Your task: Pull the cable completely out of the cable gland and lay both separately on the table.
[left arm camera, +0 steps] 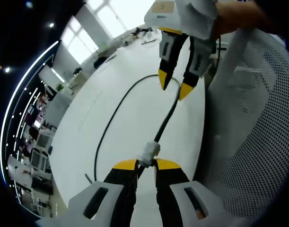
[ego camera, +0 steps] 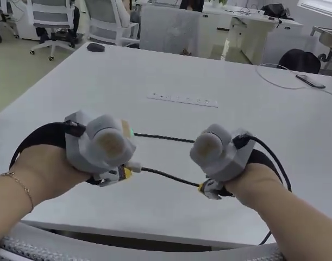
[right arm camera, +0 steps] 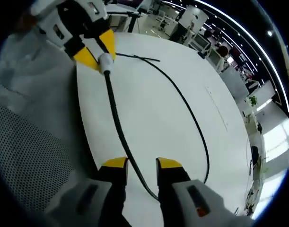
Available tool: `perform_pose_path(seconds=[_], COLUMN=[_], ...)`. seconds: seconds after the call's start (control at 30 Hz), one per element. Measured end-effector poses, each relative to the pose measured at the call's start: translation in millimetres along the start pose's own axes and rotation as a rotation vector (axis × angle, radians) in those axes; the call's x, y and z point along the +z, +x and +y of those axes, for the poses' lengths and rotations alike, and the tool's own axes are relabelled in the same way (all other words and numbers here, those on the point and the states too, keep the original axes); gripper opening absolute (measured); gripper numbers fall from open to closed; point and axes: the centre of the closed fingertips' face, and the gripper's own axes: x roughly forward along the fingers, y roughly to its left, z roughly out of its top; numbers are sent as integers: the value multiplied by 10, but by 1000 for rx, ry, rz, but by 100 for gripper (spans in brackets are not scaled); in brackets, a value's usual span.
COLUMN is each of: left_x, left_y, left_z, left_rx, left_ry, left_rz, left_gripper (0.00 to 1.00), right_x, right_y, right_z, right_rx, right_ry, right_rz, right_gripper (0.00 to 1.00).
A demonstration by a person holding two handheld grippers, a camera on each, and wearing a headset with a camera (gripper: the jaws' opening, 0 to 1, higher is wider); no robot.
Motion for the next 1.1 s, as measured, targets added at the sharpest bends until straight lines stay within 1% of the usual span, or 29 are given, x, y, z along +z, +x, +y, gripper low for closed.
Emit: perform_pose_path(seconds=[0.03,0.07,0.1,0.13,0.17,0.2,0.23,0.27,0.3,0.33,0.4,0.47,0.53,0.6,0.63,0.67,0.77,0.8,0.83,0.93,1.1], left_x=[0,0,2,4,11,16,24,28,30,34,40,37,14,1,2,3,11,13,16,14,8], left_y=[4,6,10,13,13,13,15,16,17,16,4,2,-2,-12,-20,-23,-29,-30,-30,-32,-25], left_z=[-15,-27,-42,-46,-52,-55,-60,-66,-70,-70,-61,-51,-31,2,22,27,34,32,27,8,-29], left_rx=[-4,-8,-11,-12,-15,-17,-19,-21,-22,-20,-18,-14,-6,3,9,10,15,15,13,9,-1], left_ry=[5,9,18,21,26,28,30,32,34,37,32,32,36,26,20,18,10,11,11,13,24], left_rz=[0,1,1,1,-1,-3,-6,-6,-6,-7,-11,-13,-4,-1,-4,-5,-8,-8,-10,-9,-4], left_gripper=[14,14,14,14,14,14,14,14,14,14,14,14,14,14,14,14,14,14,14,14,14], right_x=[185,305,445,497,524,505,494,484,471,465,473,447,383,270,186,159,-93,-136,-186,-262,-387], right_y=[-16,-29,-47,-56,-58,-54,-47,-46,-47,-60,-56,-46,-29,-18,-6,-1,11,5,-3,-15,-9], right_z=[95,145,215,241,263,261,261,257,251,259,246,223,185,103,61,49,-77,-107,-127,-135,-143], right_rx=[26,43,69,76,81,75,71,71,74,88,85,74,53,19,6,2,-37,-49,-55,-55,-55], right_ry=[-25,-28,-40,-62,-84,-83,-102,-111,-109,-107,-86,-75,-100,-82,-75,-73,-29,-17,21,88,103], right_rz=[-67,-113,-171,-191,-197,-186,-183,-181,-179,-190,-200,-184,-152,-100,-64,-53,52,68,83,104,157], right_gripper=[24,23,22,21,20,19,18,15,10,5,5,5,5,5,5,5,5,5,5,5,5])
